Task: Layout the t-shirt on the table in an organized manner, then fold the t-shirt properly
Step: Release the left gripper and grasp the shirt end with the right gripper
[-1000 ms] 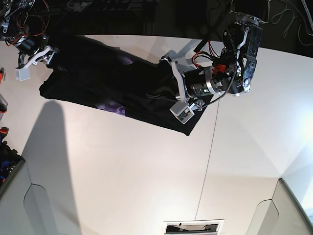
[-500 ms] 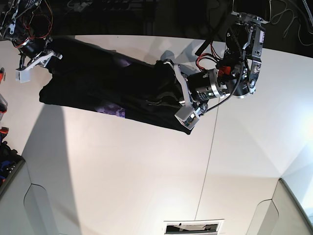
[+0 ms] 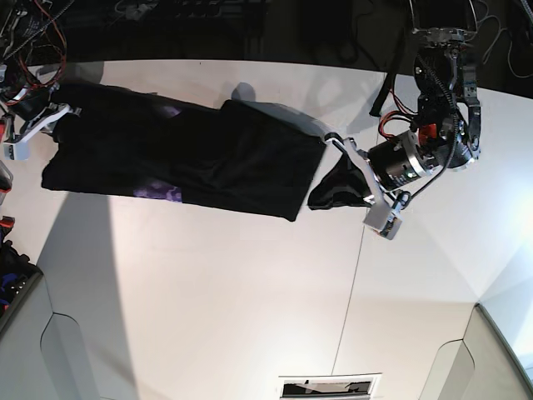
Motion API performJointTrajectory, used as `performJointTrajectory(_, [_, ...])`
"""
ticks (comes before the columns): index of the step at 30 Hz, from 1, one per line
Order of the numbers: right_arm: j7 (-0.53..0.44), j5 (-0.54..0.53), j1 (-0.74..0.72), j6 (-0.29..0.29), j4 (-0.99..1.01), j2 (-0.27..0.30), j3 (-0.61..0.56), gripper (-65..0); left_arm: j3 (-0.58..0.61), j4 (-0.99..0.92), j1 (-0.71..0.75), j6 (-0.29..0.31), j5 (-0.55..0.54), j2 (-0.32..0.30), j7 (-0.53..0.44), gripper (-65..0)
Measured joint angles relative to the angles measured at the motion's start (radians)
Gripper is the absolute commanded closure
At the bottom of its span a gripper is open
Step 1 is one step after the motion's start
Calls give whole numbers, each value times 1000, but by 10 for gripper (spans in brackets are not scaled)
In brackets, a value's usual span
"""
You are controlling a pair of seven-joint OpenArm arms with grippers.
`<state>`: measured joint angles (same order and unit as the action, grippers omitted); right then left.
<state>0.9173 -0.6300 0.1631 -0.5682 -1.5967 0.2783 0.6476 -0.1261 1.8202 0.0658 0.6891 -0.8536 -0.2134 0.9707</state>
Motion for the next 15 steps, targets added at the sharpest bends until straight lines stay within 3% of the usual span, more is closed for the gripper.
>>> performJointTrajectory(3, [4, -16, 0, 8, 0, 52, 37, 0, -59, 0, 3, 0, -50, -9, 21, 0])
performJointTrajectory(7, [60, -162, 0, 8, 0, 84, 72, 0, -84, 0, 5, 0, -46, -17, 40, 0])
performJointTrajectory(9, [91, -246, 0, 8, 0, 85, 81, 0, -69, -5, 18, 0, -37, -16, 43, 0])
performJointTrajectory(15, [139, -301, 3, 5, -74, 52, 84, 0, -17, -167, 42, 1, 79, -17, -29, 0])
